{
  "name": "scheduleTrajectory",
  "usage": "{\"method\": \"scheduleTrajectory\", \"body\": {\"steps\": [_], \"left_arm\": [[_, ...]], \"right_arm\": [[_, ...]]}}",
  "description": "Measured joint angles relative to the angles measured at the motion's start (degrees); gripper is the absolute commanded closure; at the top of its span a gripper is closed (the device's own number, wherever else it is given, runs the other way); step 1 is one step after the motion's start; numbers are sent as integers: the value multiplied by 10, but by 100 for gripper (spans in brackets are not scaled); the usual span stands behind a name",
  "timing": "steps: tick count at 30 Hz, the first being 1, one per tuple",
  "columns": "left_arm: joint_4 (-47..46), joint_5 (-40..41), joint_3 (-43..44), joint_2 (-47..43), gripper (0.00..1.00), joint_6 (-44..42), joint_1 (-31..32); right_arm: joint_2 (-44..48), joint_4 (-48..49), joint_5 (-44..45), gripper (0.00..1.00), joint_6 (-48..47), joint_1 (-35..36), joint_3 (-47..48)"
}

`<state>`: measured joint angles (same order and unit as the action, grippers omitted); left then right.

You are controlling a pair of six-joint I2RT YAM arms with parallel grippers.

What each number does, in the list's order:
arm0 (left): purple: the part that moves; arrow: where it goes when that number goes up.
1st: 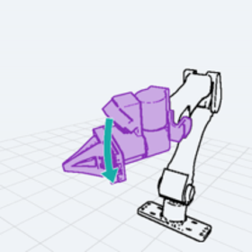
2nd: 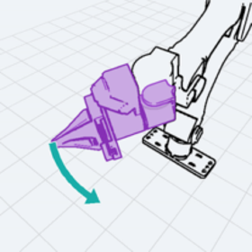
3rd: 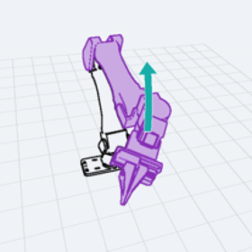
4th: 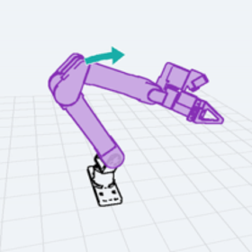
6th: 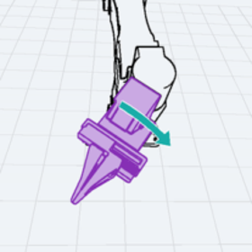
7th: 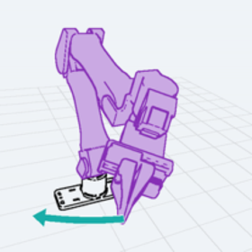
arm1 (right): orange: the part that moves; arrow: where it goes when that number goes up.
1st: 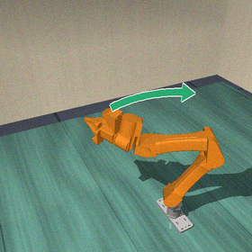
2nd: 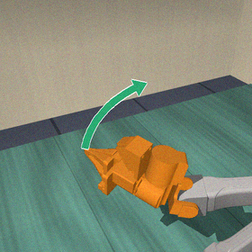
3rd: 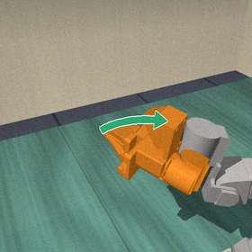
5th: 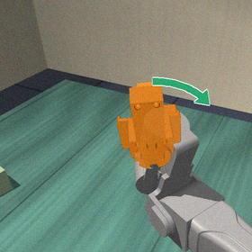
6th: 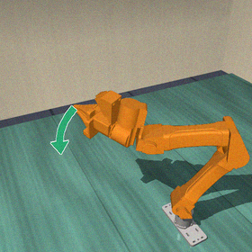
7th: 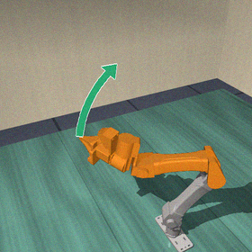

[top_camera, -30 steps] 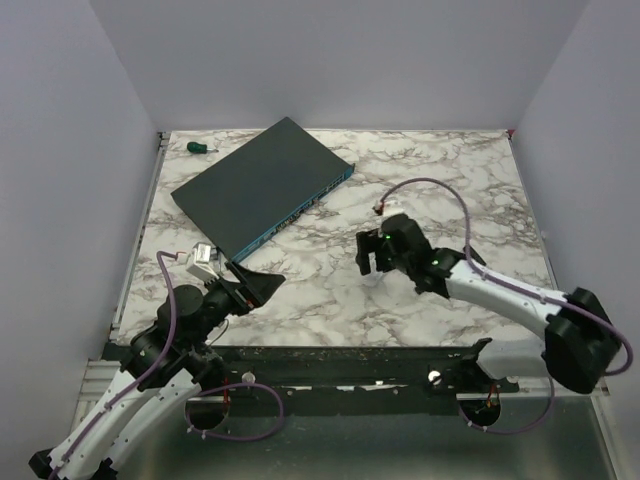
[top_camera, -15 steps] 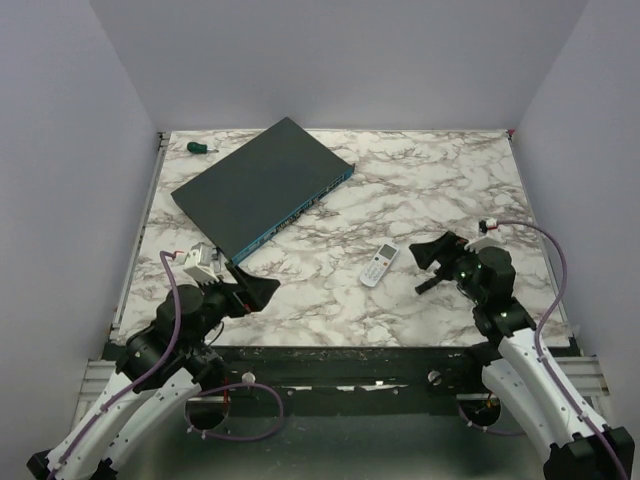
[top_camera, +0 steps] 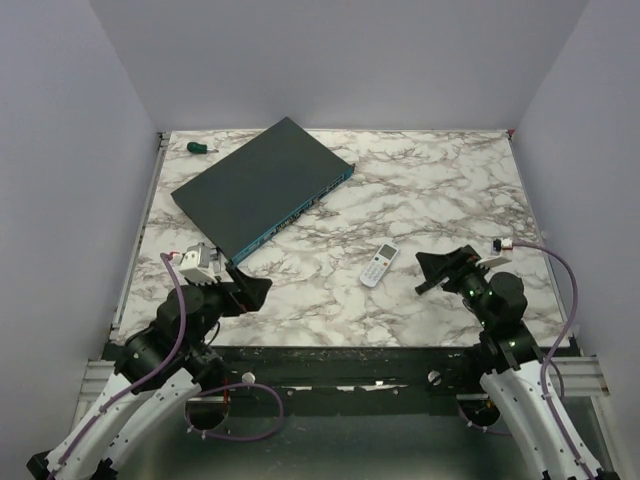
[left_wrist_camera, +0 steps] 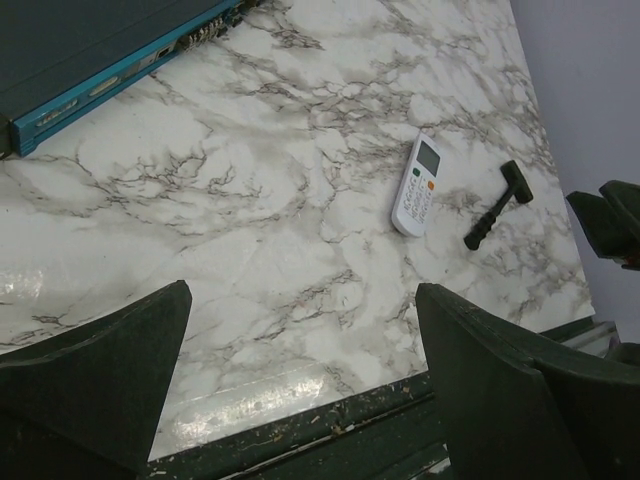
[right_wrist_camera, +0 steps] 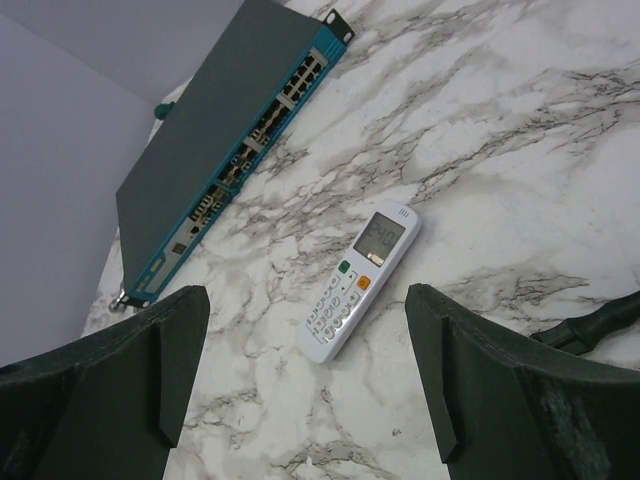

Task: Load the batteries into the remote control
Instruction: Reset both arms

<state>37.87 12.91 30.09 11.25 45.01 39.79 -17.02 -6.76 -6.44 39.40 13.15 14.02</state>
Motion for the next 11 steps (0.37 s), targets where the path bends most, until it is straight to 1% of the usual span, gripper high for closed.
{"method": "scheduleTrajectory", "body": {"steps": [4,8,11], "left_arm": [[7,17,-5,-31,1,3,0],[17,42,-5,-66,2,9,0],[17,53,-5,-74,1,14,0]], "right_arm": [[27,-6,28,12,0,0,-10],[32,-11,40,12,0,0,-16],[31,-11,42,12,-1,0,-18]]}}
